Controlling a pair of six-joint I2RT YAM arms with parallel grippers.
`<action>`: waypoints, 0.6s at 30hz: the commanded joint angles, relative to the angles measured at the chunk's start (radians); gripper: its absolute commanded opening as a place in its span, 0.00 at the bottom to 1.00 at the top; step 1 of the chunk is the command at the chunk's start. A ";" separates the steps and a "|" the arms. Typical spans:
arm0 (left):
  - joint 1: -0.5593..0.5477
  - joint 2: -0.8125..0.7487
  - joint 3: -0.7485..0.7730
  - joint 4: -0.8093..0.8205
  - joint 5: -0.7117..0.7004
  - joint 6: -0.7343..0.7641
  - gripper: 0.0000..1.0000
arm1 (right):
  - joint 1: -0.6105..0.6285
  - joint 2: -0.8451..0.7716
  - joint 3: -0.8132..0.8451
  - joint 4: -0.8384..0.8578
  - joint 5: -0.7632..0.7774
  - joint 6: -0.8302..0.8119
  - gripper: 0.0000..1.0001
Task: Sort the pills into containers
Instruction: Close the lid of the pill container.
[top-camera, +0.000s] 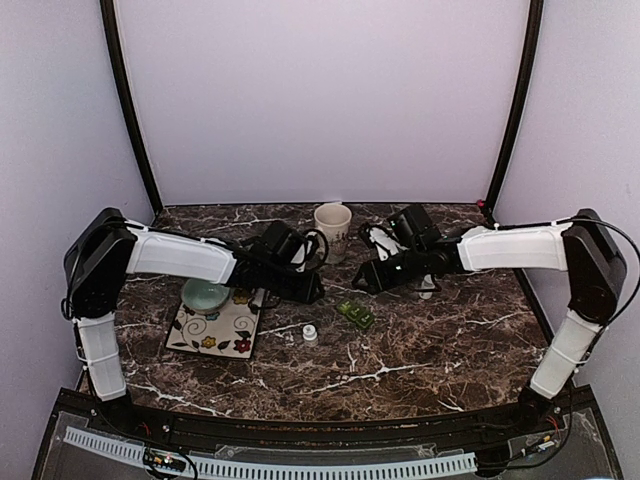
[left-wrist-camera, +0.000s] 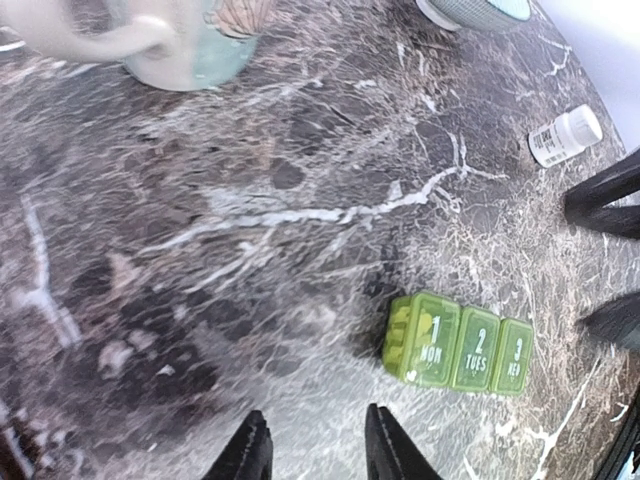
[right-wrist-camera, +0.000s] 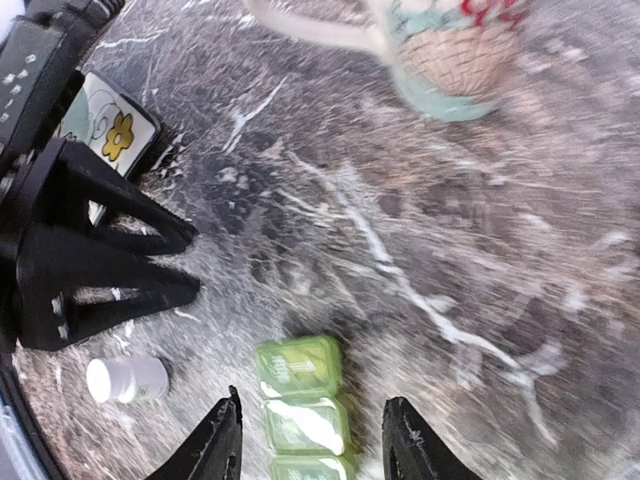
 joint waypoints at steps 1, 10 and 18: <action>0.020 -0.144 -0.061 0.047 0.003 0.025 0.35 | 0.015 -0.160 -0.037 -0.022 0.169 -0.082 0.48; -0.058 -0.464 -0.236 0.287 -0.282 0.282 0.62 | 0.032 -0.449 -0.110 0.172 0.516 -0.116 0.96; -0.038 -0.519 -0.261 0.377 -0.263 0.306 0.99 | 0.014 -0.517 -0.180 0.407 0.514 -0.108 0.98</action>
